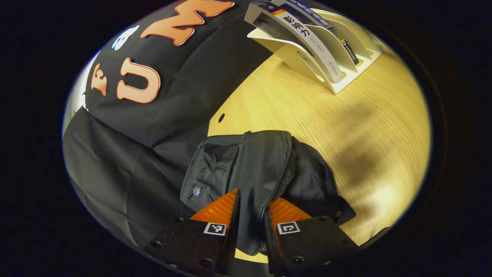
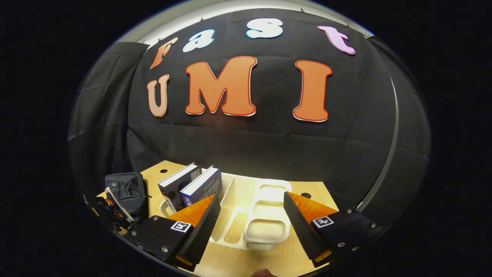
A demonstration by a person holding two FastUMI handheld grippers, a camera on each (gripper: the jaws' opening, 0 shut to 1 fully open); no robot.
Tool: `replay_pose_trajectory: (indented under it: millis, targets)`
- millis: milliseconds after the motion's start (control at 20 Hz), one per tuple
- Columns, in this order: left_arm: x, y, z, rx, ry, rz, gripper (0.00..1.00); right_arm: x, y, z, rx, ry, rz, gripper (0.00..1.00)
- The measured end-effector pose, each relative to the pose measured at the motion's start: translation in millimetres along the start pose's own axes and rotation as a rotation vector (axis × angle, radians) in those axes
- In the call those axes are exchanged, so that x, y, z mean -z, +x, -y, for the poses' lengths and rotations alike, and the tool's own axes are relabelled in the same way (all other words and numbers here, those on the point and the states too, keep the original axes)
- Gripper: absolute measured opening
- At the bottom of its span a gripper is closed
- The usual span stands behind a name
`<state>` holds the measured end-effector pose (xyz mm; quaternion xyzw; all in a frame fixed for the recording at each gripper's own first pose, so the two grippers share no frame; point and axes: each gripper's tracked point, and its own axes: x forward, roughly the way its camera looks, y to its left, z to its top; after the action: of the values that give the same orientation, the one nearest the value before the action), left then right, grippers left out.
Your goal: Open the schoolbag, grab two books from the bookshelf and put them into the schoolbag.
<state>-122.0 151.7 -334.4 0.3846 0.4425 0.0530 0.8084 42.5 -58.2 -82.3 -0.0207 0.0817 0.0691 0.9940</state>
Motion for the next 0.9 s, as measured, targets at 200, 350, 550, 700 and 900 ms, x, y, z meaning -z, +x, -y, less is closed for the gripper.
replay_pose_trajectory:
  millis: [200, 350, 550, 700, 900]
  targets:
    - [-4.1, -4.7, -11.0, 0.132, -0.019, 0.012, 0.15, -5.0, -0.1, -19.3, 0.019, -0.034, -0.014, 0.98]
    - [-4.0, -4.9, -22.4, 0.243, 0.011, -0.010, 0.12, -4.0, 1.0, -44.2, 0.050, -0.032, -0.067, 0.98]
    - [-14.6, -9.0, -44.7, 0.379, -0.001, 0.014, 0.09, -12.8, 4.6, -83.7, 0.088, -0.043, -0.123, 0.98]
    - [-16.5, -5.9, -59.5, 0.474, 0.018, 0.018, 0.07, -24.9, 10.7, -110.8, 0.110, -0.066, -0.145, 0.98]
    - [-20.6, -4.0, -83.6, 0.578, 0.029, 0.034, 0.07, -31.6, 23.9, -145.6, 0.108, -0.052, -0.227, 0.98]
